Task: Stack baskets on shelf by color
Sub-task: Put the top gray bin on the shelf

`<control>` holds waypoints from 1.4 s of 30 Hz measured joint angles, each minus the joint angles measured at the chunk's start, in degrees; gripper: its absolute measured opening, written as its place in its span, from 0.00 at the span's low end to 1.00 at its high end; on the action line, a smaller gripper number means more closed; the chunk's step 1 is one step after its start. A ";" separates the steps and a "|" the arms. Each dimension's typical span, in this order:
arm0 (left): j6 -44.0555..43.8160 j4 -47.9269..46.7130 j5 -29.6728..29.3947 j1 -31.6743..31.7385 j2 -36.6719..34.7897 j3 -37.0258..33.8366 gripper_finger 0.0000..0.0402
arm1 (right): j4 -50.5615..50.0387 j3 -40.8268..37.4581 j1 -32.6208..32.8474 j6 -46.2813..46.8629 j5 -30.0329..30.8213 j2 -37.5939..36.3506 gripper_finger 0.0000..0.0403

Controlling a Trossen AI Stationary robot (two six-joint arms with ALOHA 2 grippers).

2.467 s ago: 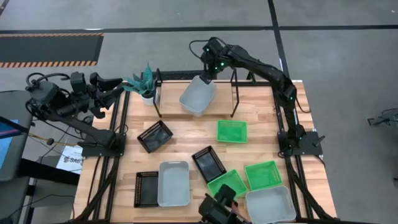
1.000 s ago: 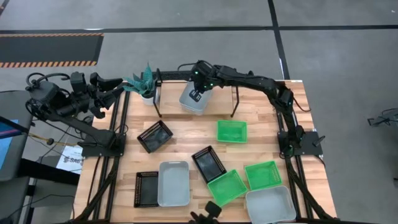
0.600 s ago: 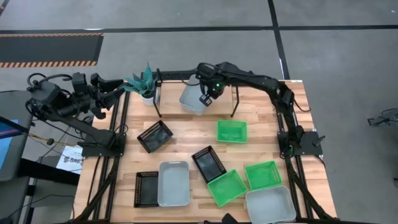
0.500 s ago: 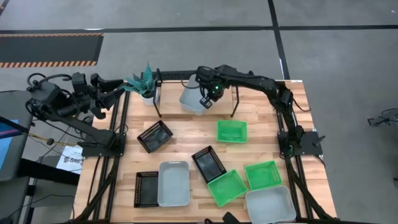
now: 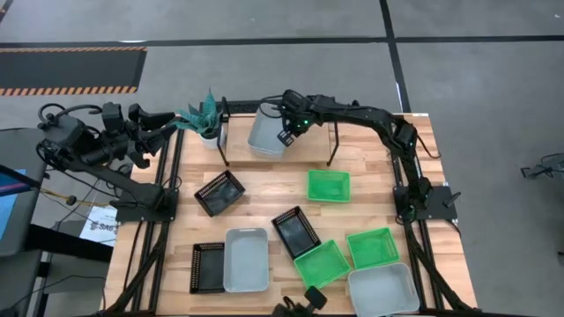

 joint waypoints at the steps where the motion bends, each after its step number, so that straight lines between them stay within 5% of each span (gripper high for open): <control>1: 0.00 0.01 -0.42 0.00 0.00 0.00 0.61 | 1.78 -0.01 0.28 -0.27 -0.13 0.00 0.05; 11: 0.39 0.02 -2.78 0.00 0.00 0.00 0.61 | 14.86 0.03 3.21 -4.92 -2.12 -0.16 0.05; 18: 0.37 0.02 -2.77 0.00 0.00 0.00 0.61 | -4.13 7.39 3.30 1.60 5.94 -0.76 0.02; 25: 0.33 0.00 -2.77 0.00 0.00 0.00 0.61 | -5.38 7.84 -0.26 10.54 9.89 1.43 0.02; 42: 1.43 0.01 -4.70 0.00 0.00 0.00 0.61 | 9.96 7.93 0.09 10.63 -3.39 8.48 0.03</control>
